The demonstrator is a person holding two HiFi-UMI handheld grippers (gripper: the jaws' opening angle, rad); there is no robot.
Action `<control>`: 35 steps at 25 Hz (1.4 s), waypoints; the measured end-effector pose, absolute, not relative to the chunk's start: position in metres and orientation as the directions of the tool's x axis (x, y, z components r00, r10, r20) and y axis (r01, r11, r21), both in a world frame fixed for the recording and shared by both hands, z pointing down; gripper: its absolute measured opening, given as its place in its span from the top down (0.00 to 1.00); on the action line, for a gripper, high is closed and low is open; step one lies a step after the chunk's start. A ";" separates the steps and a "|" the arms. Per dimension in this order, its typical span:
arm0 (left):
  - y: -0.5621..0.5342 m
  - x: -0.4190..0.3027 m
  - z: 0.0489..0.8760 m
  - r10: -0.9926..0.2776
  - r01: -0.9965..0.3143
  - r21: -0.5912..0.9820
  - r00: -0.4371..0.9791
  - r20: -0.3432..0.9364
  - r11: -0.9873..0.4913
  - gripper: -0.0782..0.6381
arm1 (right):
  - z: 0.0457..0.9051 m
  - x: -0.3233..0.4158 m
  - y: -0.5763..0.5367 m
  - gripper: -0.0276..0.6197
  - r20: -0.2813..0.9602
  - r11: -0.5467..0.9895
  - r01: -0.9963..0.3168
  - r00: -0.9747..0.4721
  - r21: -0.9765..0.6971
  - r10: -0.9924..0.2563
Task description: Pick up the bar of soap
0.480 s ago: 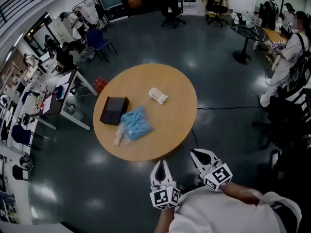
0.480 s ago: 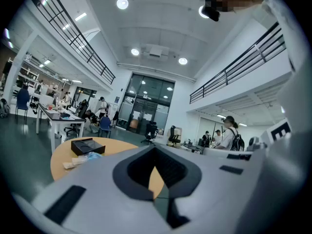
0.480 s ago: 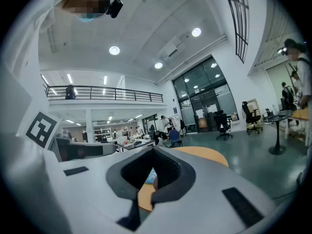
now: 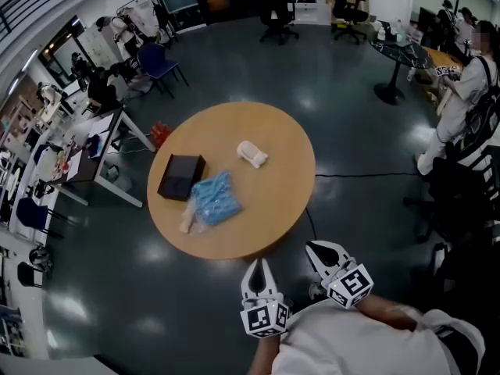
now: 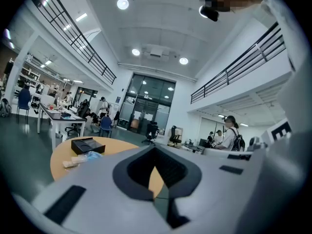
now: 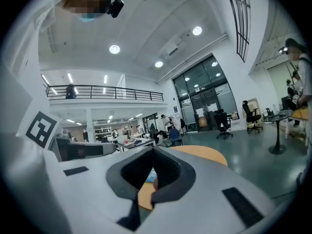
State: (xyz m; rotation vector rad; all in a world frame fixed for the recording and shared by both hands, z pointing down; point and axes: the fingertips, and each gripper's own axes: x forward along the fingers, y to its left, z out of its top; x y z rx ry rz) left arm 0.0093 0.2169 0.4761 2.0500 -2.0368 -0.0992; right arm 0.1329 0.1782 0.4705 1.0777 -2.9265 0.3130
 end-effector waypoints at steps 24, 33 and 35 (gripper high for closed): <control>0.033 -0.058 0.503 -0.995 -0.975 0.220 0.008 0.098 0.013 0.88 | 0.502 0.089 -0.010 0.94 0.140 0.675 -0.722 -0.692 -0.152 -0.708; -0.075 -0.106 0.509 -0.994 -0.974 0.223 0.063 0.092 -0.041 0.88 | 0.510 0.033 -0.125 0.94 0.165 0.641 -0.756 -0.654 -0.132 -0.738; -0.091 -0.112 0.515 -0.994 -0.976 0.217 0.044 0.097 -0.022 0.88 | 0.522 0.020 -0.144 0.94 0.182 0.653 -0.746 -0.665 -0.132 -0.724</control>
